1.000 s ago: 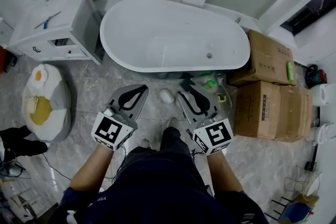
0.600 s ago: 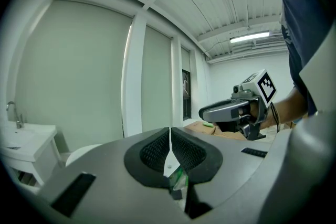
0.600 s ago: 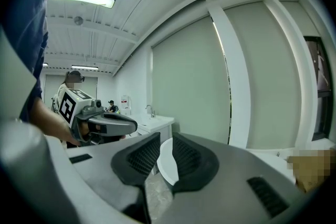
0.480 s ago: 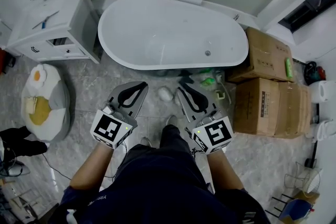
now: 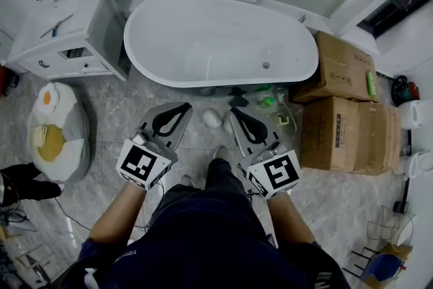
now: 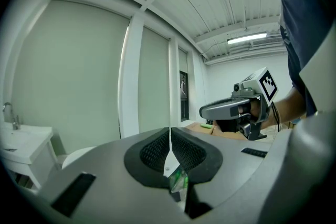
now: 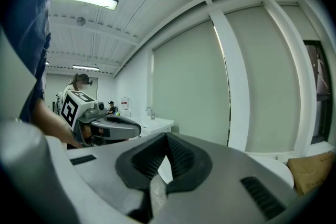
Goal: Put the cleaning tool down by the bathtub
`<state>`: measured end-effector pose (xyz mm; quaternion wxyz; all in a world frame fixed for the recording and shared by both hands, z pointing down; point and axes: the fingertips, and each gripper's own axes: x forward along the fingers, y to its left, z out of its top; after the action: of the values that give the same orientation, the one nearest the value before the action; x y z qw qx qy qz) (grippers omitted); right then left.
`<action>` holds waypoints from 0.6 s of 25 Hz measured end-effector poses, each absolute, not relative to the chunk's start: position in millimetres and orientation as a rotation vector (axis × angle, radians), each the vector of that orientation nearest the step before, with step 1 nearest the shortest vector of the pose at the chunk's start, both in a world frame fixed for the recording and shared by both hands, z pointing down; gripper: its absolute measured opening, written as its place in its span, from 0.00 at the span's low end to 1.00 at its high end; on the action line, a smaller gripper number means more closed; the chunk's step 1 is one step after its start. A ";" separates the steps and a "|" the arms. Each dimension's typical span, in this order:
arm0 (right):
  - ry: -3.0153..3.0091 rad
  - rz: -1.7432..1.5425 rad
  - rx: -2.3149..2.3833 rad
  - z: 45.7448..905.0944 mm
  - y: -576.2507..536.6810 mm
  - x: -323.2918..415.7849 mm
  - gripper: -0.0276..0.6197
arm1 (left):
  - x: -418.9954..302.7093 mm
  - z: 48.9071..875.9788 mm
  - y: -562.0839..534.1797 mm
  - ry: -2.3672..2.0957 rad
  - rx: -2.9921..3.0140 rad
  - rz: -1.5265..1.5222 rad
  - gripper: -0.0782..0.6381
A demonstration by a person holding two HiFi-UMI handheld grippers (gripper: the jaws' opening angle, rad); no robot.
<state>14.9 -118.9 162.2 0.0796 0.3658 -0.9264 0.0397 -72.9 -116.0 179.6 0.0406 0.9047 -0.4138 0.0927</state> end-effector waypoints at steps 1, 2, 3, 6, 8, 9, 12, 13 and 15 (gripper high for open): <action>-2.773 0.116 1.094 161.2 -118.7 16.2 0.05 | -71.2 180.0 -115.6 -1.262 2.777 0.289 0.16; -2.774 0.114 1.093 160.3 -118.5 17.5 0.05 | -69.5 180.0 -115.2 -1.257 2.782 0.290 0.16; -2.776 0.111 1.092 159.5 -118.3 18.3 0.05 | -68.1 180.2 -114.9 -1.253 2.784 0.293 0.16; -2.783 0.108 1.089 158.1 -117.5 19.0 0.05 | -65.3 176.0 -116.3 -1.257 2.782 0.282 0.16; -2.787 0.116 1.088 158.5 -117.4 20.6 0.05 | -62.7 173.6 -116.9 -1.258 2.784 0.261 0.16; -2.789 0.123 1.088 159.0 -117.4 21.6 0.05 | -61.9 173.9 -116.7 -1.258 2.781 0.259 0.16; -2.792 0.138 1.091 161.0 -116.6 23.0 0.05 | -62.6 180.7 -114.3 -1.251 2.771 0.293 0.16; -2.792 0.144 1.092 161.8 -116.4 23.3 0.05 | -62.9 181.9 -113.8 -1.249 2.774 0.299 0.16; -2.791 0.157 1.096 164.1 -116.5 24.0 0.05 | -62.6 181.8 -113.7 -1.248 2.783 0.289 0.16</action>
<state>24.0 -116.5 164.1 0.0697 0.3640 -0.9273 0.0522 -62.6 -113.7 181.8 0.0387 0.9077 -0.4071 0.0942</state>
